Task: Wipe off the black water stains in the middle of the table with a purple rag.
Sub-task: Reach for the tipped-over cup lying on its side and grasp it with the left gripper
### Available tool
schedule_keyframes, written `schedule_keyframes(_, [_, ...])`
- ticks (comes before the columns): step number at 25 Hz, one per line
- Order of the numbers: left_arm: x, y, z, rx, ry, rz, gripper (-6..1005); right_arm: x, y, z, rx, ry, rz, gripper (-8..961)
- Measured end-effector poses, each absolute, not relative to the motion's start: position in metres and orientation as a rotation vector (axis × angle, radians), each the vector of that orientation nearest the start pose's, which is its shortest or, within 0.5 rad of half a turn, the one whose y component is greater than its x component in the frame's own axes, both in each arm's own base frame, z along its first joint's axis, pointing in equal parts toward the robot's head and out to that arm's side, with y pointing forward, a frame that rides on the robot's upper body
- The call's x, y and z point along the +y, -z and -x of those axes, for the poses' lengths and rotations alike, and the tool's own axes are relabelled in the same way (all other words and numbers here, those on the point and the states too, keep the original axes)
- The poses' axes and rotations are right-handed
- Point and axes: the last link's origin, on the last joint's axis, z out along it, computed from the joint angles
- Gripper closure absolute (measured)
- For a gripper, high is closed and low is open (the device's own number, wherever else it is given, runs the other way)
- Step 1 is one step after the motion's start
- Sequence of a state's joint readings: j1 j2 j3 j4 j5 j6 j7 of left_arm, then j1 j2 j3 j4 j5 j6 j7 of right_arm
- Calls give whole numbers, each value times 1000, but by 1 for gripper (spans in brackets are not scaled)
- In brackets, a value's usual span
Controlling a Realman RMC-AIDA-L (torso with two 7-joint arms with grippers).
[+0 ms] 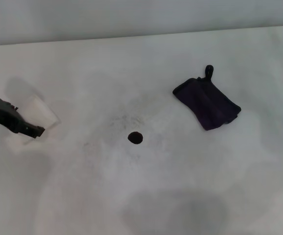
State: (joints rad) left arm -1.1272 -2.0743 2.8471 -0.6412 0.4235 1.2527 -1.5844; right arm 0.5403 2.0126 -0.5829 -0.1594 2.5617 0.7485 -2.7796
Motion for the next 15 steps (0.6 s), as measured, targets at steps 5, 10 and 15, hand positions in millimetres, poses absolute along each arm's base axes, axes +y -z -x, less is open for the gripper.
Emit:
schedule_keyframes(5, [409, -8, 271, -823, -401, 2625, 124, 376, -76, -399, 845, -493, 1282, 81])
schedule_keyframes(10, [409, -8, 272, -816, -405, 2625, 125, 376, -76, -399, 845, -494, 1282, 81])
schedule_keyframes(15, [409, -8, 273, -819, -404, 2622, 139, 376, -76, -399, 846, -493, 1281, 81])
